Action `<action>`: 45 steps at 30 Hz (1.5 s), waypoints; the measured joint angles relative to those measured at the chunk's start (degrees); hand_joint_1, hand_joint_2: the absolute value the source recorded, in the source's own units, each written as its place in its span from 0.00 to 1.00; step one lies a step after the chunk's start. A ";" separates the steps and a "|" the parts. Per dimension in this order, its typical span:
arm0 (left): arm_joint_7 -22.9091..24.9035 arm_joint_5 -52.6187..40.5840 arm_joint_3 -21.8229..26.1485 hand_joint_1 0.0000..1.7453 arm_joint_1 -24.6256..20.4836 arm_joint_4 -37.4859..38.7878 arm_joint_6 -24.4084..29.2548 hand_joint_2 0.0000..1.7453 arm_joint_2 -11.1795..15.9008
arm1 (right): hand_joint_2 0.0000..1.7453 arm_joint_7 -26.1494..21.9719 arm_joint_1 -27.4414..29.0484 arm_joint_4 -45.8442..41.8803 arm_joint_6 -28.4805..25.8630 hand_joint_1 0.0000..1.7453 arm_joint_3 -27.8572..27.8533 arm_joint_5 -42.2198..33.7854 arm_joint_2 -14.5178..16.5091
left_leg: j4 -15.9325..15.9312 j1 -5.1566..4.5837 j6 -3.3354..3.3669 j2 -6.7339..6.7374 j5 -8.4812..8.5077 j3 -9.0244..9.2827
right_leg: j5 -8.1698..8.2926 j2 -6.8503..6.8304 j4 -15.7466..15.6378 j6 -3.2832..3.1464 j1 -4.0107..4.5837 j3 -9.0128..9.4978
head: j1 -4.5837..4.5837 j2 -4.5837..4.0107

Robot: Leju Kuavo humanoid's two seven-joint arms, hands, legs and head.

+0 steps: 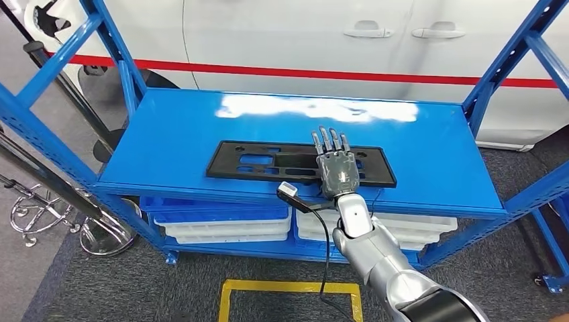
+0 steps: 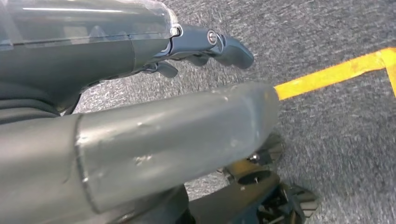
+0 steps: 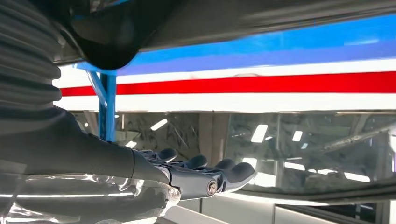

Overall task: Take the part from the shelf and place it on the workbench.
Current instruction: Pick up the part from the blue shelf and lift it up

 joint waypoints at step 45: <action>-1.68 2.05 -1.09 0.00 -0.44 -0.02 0.02 0.00 0.14 | 1.00 -6.35 2.72 -1.14 0.01 1.00 8.62 0.00 8.26 | 1.21 -1.17 1.40 0.26 4.76 -5.20 | -6.01 0.47 -0.64 -1.53 1.02 6.77 | -0.06 0.00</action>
